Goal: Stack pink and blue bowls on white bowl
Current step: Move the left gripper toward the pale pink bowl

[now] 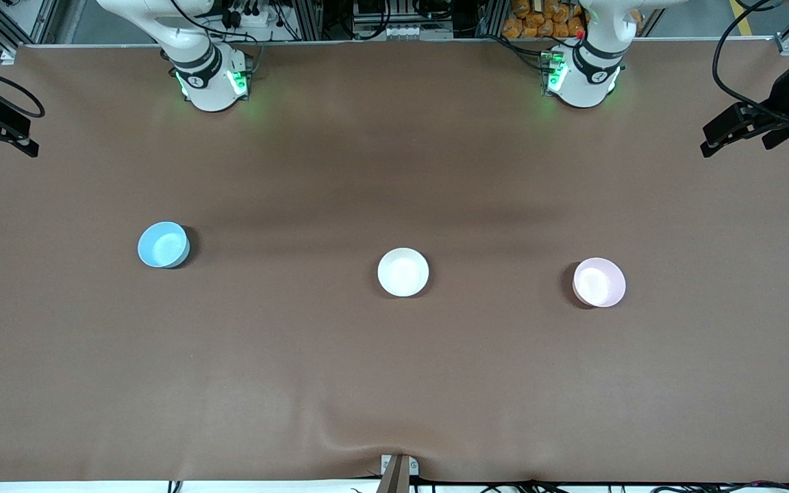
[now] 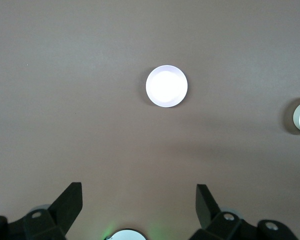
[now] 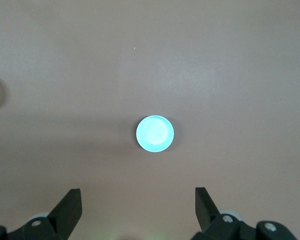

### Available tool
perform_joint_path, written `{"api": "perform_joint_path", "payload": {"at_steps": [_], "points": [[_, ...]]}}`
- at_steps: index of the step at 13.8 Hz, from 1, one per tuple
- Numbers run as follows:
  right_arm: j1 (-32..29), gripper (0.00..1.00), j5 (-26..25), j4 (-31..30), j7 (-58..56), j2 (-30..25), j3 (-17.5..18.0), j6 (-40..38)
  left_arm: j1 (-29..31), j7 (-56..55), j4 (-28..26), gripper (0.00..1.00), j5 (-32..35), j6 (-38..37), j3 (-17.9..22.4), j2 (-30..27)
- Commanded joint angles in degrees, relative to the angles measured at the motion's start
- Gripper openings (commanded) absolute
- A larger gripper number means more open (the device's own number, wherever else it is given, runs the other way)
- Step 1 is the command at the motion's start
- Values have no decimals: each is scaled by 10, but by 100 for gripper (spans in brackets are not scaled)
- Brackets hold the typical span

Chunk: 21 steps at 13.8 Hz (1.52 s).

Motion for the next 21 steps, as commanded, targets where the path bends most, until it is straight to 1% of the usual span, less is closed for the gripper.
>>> {"api": "perform_joint_path", "payload": {"at_steps": [1,4,8,18,19,21], "points": [[-15,100,11,10,1,5,8,-5,7,4,18,100,-5,-14,-2,10],[-15,100,11,10,0,5,8,-5,7,7,21,100,-4,-14,-1,12],[-15,100,11,11,0,5,8,-5,12,9,15,100,-4,-14,1,30],[-15,100,11,10,0,5,8,-6,11,10,14,100,-6,-12,0,31],[-15,100,11,10,0,5,7,-6,12,10,11,100,-6,-8,1,34],[-15,100,11,11,0,5,7,-6,28,10,-21,100,-8,28,0,42]]}}
